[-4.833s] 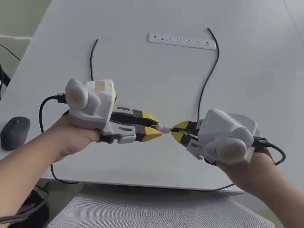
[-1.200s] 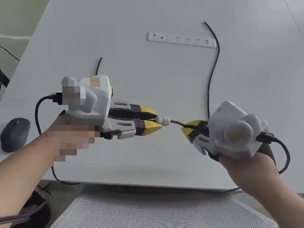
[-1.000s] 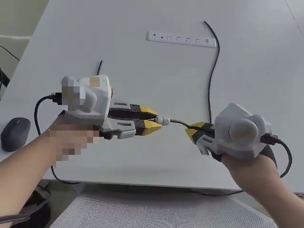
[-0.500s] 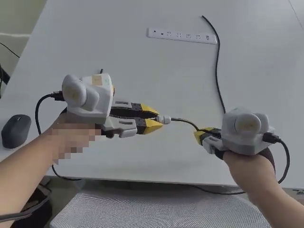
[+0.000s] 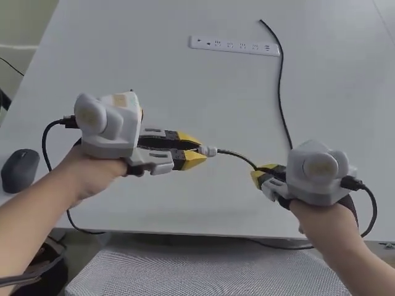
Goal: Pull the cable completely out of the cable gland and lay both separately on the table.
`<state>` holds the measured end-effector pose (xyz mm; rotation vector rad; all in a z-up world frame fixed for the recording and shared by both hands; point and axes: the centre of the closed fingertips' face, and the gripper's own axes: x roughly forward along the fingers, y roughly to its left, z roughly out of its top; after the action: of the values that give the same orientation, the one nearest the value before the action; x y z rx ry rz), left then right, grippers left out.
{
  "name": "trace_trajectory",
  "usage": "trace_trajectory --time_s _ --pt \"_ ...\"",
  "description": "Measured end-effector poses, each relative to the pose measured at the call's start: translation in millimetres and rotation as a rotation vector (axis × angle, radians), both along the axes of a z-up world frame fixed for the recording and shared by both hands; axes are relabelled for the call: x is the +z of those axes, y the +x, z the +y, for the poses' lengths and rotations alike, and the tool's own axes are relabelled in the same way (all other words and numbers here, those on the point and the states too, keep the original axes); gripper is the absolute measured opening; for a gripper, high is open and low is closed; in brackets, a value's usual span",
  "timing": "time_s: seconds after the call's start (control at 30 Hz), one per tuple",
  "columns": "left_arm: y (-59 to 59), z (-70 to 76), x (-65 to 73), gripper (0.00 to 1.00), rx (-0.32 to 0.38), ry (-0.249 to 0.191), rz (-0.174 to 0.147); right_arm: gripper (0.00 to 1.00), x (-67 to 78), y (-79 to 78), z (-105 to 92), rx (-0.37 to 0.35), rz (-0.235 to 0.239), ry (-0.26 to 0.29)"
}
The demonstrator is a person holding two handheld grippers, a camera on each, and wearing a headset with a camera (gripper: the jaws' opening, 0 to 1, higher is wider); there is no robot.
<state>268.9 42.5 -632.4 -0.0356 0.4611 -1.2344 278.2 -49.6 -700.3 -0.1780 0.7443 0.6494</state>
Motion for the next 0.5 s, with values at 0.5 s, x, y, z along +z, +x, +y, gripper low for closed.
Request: trace_trajectory --time_s 0.5 --pt "-5.6 -5.0 3.0 0.15 -0.008 -0.008 0.016 0.13 51.8 -2.8 52.8 0.357 -0.246 -0.226"
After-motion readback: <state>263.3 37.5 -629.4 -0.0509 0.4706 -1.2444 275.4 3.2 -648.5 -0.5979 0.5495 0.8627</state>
